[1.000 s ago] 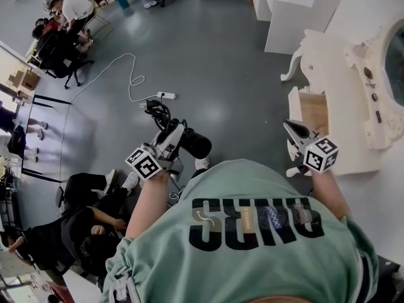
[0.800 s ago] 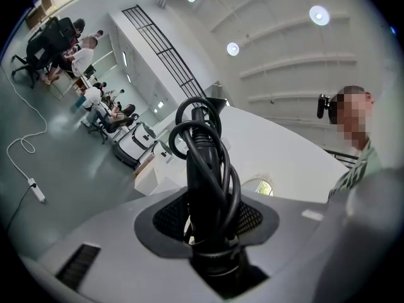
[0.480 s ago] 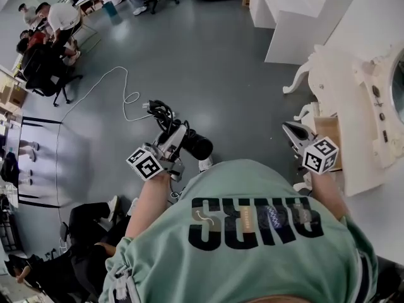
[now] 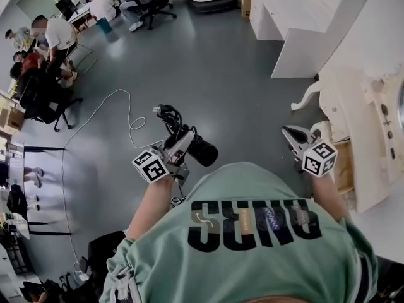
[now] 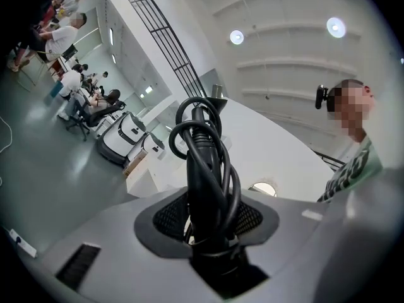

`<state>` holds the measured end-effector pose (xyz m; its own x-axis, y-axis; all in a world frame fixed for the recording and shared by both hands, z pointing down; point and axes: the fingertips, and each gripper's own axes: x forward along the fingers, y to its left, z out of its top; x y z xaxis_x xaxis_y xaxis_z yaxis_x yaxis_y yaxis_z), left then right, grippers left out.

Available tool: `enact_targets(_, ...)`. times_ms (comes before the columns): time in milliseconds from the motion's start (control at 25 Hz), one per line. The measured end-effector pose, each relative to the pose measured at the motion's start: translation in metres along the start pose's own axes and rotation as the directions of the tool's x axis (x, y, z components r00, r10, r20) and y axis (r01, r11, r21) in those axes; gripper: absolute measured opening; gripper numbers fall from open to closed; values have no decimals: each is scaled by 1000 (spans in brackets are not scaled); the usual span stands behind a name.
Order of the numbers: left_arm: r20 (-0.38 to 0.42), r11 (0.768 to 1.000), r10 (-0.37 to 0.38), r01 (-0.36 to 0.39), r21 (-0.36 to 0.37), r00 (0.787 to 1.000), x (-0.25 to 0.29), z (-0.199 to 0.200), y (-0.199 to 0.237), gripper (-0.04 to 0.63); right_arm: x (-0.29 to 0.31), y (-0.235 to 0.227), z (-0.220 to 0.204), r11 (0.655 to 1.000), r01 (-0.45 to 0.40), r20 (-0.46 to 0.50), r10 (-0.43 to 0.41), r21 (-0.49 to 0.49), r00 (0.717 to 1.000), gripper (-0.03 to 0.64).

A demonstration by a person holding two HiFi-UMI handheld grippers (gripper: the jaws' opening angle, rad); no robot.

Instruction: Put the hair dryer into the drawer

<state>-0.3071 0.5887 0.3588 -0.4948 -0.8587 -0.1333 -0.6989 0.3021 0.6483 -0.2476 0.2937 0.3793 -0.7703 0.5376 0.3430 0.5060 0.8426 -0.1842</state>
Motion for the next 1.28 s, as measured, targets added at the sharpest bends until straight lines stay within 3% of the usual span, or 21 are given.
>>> enact_targets(360,12,999,44,-44,-6,999,76,-12,26,170,15,-87,-6,999,-42,-27,42,21,999,-8)
enact_targets(520,78,994,114,-113,-10,990,117,-20,21,170,14,-140,2,993,-116,-38,117,11,992,-8)
enact_targets(760,143,985,170,-165,-46,975,140,-22,18,170,25,-176,27,983,-183,-47,182,-22,982,-8)
enact_targets(1040,85,984,177,-176,-17,981,125,6,37,170,47,-165,43,989,-146,-8,146,13,989,-8)
enact_targets(1280,-16,994,96,-95,50,995,147,44,53,170,41,-161,46,998,-35,28,33,60,999,-8)
